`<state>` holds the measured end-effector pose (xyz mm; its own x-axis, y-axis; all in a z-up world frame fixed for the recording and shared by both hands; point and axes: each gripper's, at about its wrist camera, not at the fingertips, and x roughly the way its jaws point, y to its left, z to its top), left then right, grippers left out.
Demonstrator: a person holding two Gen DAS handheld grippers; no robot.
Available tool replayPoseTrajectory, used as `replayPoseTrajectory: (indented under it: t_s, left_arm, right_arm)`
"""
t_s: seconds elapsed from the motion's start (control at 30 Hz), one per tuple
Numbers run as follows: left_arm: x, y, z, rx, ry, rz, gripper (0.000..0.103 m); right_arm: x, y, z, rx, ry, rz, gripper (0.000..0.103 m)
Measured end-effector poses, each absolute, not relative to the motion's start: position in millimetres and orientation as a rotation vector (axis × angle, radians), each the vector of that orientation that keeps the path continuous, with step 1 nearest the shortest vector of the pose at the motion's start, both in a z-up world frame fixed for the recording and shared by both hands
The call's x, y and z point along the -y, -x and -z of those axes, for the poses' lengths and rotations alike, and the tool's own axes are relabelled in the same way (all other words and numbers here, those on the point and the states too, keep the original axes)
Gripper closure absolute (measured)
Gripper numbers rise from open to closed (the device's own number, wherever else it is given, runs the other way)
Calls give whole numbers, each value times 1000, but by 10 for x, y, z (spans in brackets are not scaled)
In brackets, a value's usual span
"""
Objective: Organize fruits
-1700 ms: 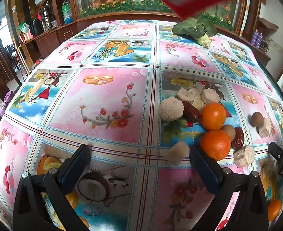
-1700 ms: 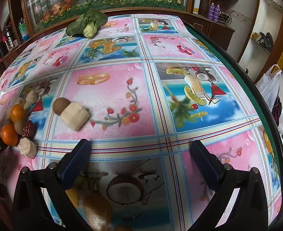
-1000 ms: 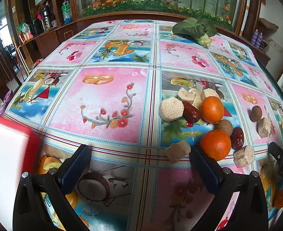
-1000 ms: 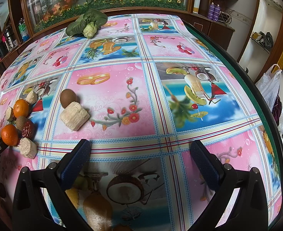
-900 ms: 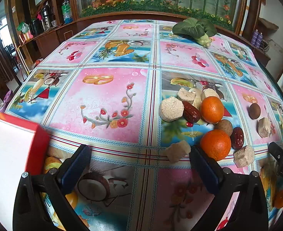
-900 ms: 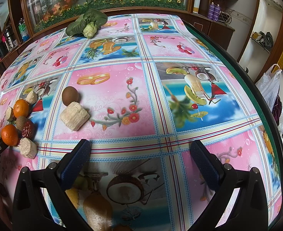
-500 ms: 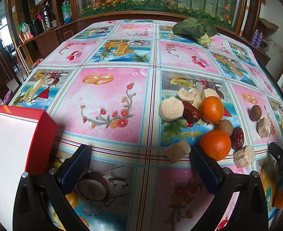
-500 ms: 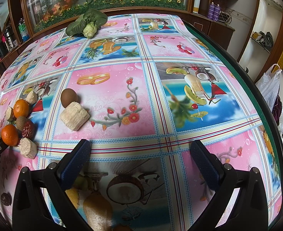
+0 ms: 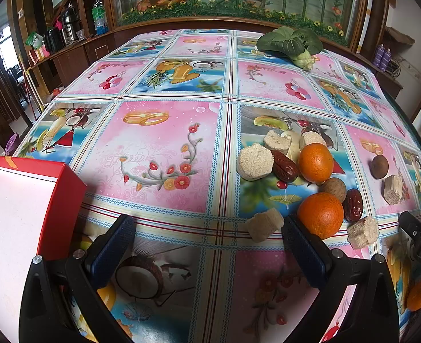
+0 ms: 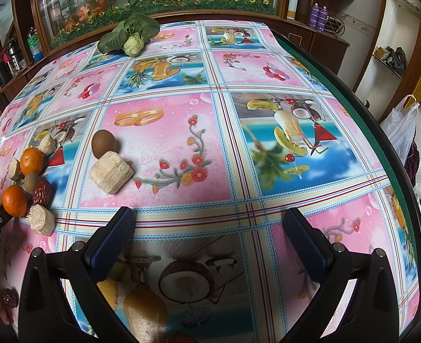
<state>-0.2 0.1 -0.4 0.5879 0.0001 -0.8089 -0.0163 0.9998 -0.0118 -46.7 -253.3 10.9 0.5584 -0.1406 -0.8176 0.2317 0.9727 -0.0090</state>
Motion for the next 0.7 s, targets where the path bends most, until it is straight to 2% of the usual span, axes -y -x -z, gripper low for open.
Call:
replayPoseTrajectory:
  t_s: [0.2, 0.33, 0.47, 0.57, 0.7]
  left_arm:
    - [6, 94, -69, -939, 15, -27, 1]
    - [99, 422, -407, -781, -70, -20, 1]
    - [108, 945, -715, -607, -144, -2, 1]
    - [98, 1281, -873, -485, -180, -5, 0]
    - [83, 1446, -878, -461, -159, 31, 0]
  right_arm:
    - [2523, 469, -103, -953, -100, 215, 0]
    - [2550, 539, -165, -935, -41, 157, 0]
    - [2578, 892, -592, -715, -70, 81, 0]
    - [2514, 1222, -976, -630, -124, -91, 0]
    - [2308, 1391, -1051, -665, -80, -159, 0]
